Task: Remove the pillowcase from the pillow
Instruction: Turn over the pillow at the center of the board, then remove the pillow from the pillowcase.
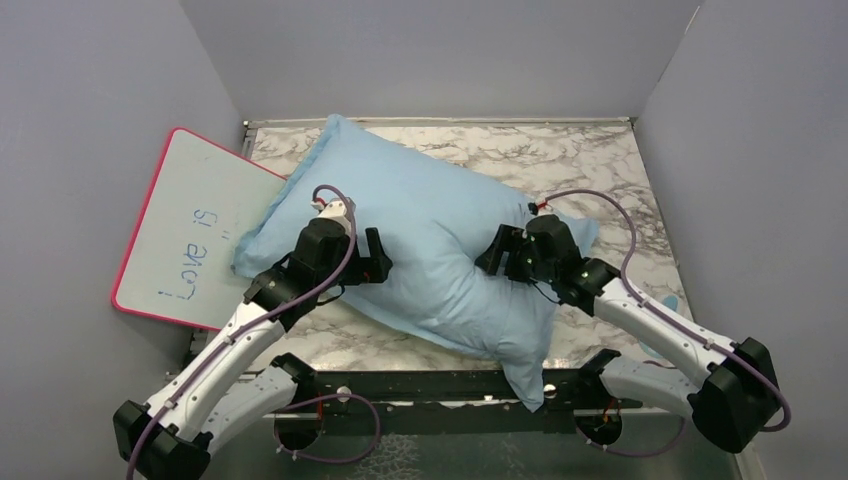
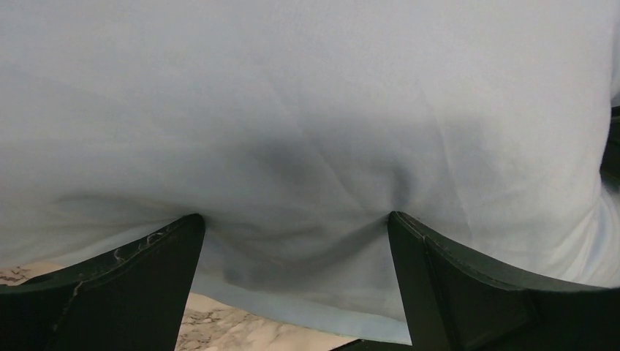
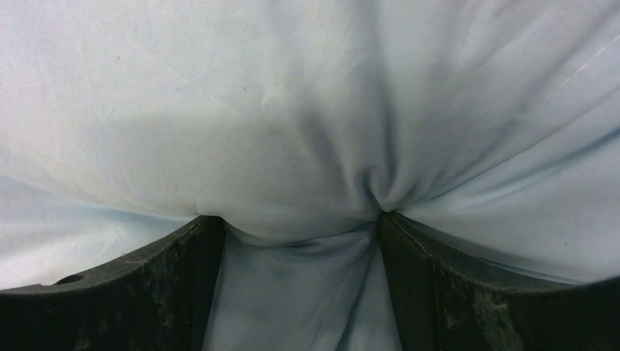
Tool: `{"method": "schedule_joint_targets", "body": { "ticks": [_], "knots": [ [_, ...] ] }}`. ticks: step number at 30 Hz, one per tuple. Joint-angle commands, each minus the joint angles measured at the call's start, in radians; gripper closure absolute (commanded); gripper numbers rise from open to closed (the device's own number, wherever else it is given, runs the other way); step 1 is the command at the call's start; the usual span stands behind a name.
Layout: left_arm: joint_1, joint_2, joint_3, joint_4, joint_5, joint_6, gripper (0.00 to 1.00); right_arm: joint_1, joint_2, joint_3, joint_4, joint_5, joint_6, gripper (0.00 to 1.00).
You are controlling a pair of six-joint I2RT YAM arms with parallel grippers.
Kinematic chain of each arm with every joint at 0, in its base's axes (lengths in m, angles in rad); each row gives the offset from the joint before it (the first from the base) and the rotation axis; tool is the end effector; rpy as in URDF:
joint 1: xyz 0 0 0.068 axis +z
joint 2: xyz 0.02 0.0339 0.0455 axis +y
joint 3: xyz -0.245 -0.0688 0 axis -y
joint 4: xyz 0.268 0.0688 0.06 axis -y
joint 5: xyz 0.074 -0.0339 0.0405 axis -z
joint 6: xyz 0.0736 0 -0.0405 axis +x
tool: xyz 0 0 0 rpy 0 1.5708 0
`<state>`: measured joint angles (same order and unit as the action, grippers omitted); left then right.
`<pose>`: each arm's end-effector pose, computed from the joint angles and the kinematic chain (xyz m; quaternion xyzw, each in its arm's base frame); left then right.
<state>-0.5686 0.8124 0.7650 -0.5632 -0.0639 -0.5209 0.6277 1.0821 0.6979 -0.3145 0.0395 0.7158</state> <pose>0.2072 -0.1268 0.2540 0.0064 0.8866 -0.2150 0.4095 0.2355 0.1673 0.1901 0.0482 0.9050 0.2488 0.3417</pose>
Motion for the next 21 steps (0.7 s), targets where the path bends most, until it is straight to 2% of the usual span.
{"method": "schedule_joint_targets", "body": {
  "ticks": [1, 7, 12, 17, 21],
  "knots": [
    [0.006, 0.061, 0.004, 0.002, -0.012, 0.013, 0.01, 0.009, 0.023, -0.115, -0.073, -0.178, 0.096, 0.23],
    [0.006, 0.231, 0.021, 0.166, 0.03, 0.046, 0.02, 0.01, -0.132, -0.186, -0.014, -0.268, 0.083, 0.24],
    [0.009, 0.452, 0.194, 0.238, 0.006, 0.115, 0.02, 0.009, -0.223, -0.207, -0.032, -0.283, 0.127, 0.16],
    [0.015, 0.612, 0.395, 0.15, -0.021, 0.174, 0.03, 0.01, -0.297, -0.135, -0.201, -0.104, 0.162, 0.09],
    [0.015, 0.547, 0.336, 0.142, -0.045, 0.108, 0.02, 0.009, -0.374, -0.013, -0.369, 0.137, 0.194, 0.04]
  ]
}}
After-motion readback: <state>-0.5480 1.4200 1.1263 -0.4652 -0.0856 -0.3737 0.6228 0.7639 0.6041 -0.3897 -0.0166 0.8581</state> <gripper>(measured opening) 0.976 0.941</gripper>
